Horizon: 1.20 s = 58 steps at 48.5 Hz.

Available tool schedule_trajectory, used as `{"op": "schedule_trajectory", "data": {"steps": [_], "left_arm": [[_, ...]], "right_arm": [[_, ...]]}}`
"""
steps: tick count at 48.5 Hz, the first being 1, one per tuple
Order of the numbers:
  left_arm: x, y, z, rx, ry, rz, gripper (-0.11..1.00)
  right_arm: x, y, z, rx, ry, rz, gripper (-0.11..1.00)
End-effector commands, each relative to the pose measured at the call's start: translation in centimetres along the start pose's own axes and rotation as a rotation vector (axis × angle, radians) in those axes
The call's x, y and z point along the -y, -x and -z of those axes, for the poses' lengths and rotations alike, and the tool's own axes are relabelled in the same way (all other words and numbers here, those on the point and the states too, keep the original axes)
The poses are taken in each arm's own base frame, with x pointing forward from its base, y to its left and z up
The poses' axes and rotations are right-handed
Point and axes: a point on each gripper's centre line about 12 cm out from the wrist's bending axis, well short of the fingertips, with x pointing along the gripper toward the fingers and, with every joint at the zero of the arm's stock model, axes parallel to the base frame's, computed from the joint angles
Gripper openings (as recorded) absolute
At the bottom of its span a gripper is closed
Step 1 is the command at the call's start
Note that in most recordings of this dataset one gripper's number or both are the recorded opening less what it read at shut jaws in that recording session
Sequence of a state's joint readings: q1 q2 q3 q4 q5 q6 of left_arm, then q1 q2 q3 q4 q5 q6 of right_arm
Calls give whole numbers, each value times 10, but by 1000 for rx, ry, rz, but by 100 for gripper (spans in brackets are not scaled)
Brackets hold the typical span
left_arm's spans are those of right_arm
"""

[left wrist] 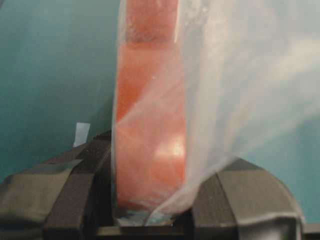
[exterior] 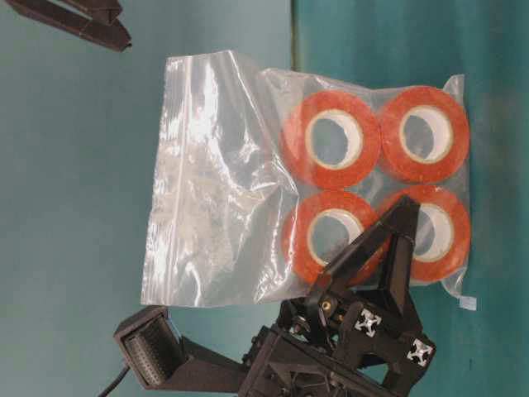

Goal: Hand over the clear zip bag and make it stand upright.

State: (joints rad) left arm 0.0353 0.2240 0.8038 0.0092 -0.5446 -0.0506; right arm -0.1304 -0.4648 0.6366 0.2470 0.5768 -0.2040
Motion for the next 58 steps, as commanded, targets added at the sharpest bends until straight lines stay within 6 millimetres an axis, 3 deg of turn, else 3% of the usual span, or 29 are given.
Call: {"op": "schedule_trajectory", "data": {"steps": [1,58], "left_arm": [[2,0,-8,24,-2,6,25],[2,1,-9,27,-4,6,25]], "right_arm": [[-1,6,-6,37,-17,-1,88],[-4,7,-5,49,-19,-5,88]]}}
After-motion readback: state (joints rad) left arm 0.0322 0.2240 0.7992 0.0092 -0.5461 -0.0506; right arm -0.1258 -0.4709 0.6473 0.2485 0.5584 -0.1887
